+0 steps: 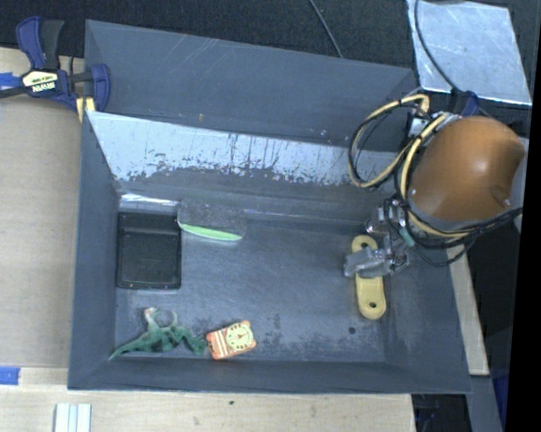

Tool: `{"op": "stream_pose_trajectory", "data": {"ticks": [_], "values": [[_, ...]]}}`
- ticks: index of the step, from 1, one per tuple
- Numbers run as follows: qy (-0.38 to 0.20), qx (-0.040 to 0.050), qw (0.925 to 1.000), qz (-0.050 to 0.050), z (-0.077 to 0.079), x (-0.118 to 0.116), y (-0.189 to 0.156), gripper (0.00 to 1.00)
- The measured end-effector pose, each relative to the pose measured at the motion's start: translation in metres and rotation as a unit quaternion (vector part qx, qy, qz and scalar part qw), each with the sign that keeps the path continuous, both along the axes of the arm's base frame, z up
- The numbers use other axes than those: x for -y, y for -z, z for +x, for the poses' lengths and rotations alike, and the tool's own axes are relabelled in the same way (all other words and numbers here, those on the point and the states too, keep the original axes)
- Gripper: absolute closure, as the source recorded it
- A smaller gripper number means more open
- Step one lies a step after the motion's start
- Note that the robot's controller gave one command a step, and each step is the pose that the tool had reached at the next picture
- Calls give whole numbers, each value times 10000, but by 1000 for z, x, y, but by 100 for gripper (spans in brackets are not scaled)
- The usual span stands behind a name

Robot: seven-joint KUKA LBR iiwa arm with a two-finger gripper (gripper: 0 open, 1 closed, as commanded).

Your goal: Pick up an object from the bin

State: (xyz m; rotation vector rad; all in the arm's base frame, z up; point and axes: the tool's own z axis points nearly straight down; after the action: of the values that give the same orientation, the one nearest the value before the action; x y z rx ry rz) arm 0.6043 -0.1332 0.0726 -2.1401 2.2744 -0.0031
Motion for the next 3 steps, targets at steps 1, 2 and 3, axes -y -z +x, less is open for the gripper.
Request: {"op": "stream_pose_trajectory", "data": {"ticks": [1, 2, 3], "values": [[3, 0, 10000, 1, 0, 0, 0, 100], [4, -38, 10000, -1, -2, 1, -36, 100], [13, 4, 10000, -19, 0, 2, -64, 100]]}}
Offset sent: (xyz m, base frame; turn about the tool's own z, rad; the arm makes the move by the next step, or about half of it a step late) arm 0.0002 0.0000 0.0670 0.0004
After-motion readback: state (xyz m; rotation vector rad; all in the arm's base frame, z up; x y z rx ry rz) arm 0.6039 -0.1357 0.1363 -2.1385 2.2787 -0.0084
